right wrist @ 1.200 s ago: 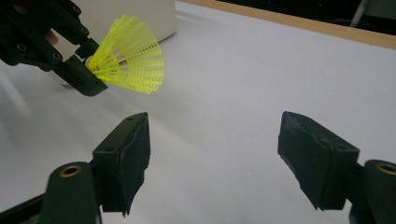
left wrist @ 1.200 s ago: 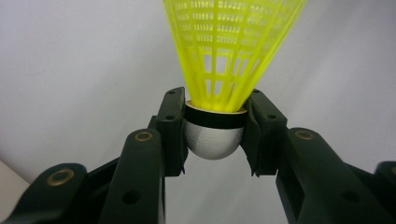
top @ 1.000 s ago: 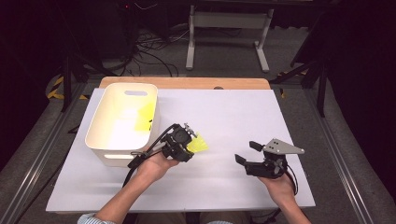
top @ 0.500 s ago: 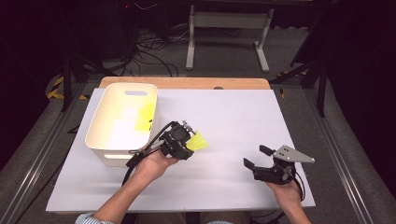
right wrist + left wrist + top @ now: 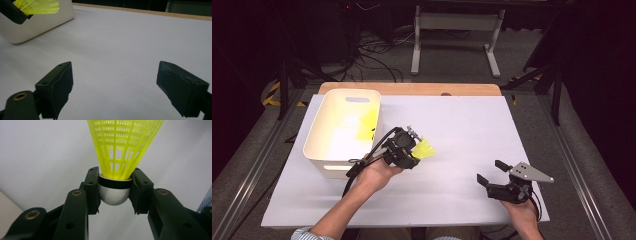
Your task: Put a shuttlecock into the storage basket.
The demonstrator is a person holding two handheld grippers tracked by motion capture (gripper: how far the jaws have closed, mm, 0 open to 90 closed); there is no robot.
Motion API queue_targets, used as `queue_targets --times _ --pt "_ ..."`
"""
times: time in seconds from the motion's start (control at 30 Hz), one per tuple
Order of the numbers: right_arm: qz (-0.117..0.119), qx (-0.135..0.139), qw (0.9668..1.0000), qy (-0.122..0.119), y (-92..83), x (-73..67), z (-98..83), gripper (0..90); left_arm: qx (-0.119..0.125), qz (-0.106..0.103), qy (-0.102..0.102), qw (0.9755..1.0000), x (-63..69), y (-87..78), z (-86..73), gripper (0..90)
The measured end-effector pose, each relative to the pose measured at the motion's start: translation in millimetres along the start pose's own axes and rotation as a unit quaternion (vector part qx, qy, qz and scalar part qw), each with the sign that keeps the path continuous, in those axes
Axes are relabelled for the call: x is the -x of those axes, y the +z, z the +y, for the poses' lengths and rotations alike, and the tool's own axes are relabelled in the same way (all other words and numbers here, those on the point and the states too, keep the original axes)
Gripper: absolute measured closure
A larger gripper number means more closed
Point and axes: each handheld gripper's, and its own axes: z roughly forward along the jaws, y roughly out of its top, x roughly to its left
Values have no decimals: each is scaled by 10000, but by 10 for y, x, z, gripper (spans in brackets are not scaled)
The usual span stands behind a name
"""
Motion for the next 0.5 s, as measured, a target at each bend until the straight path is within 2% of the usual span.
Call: queue_targets --times 0.5 --pt "-76 43 9999 50 -76 63 -117 132 75 95 8 9999 10 -145 61 642"
